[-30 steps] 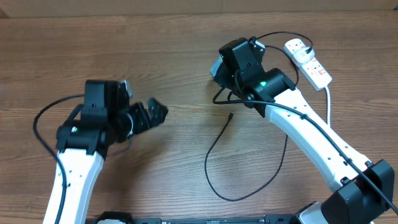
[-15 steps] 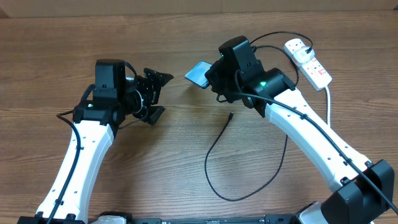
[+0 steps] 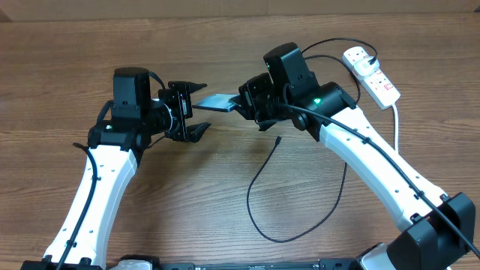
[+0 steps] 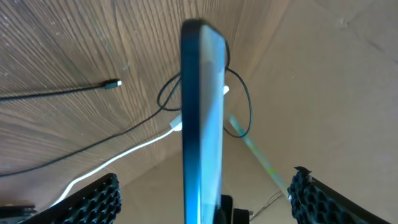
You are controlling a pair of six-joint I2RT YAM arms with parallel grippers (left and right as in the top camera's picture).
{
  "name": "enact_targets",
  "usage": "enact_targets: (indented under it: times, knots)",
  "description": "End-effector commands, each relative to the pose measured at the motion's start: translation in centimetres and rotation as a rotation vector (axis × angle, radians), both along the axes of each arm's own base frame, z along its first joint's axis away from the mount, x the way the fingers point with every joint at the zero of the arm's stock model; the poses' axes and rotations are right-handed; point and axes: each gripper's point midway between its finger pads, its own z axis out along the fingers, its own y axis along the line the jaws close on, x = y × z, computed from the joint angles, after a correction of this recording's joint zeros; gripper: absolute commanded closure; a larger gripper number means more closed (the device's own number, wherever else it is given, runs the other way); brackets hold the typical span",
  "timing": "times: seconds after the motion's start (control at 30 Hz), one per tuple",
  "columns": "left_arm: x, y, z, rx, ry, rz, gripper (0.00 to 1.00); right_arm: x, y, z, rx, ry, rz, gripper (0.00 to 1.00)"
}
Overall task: Plug charger to phone and switch on socket
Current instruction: 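Hold the phone between both grippers, positioning it horizontally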
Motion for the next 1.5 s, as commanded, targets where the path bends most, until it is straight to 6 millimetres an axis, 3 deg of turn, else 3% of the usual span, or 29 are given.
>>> enact_targets:
  times: [0.0,0.1,0.37,0.5,0.7,0.93,1.47]
  knots:
    - [-0.2,-0.9,0.8,-0.074,0.016,-0.019,0.20,-0.6,1.0,1.1,0.083,0.048,0.018,0.96]
    - [0.0,-1.5,1.7,-0.115,-0.006,-0.038,0.23,-0.9,1.3,1.4,0.105,0.061,0.035,0.96]
    - [0.0,-1.5,1.7,-0.127,0.006,-0.032,0.30,-1.7,2.0,2.1,0.155,0.082,0.087,0.96]
    - [-0.1,-1.6,1.7,-0.128,0.005,-0.038,0.38,-1.7,2.2,2.4,0.172,0.073,0.096,0.96]
    - [-0.1,-1.6,1.8,-0.131,0.005,-0.041,0.40,-1.1,1.8,2.6,0.183,0.076,0.071,0.96]
    - [-0.1,-1.6,1.8,-0.131,0.004,-0.040,0.54,-0.9,1.6,2.6,0.186,0.078,0.069,0.96]
    - [-0.1,-1.6,1.8,-0.131,0.004,-0.039,0.72,-1.6,2.0,3.0,0.211,0.095,0.102,0.96]
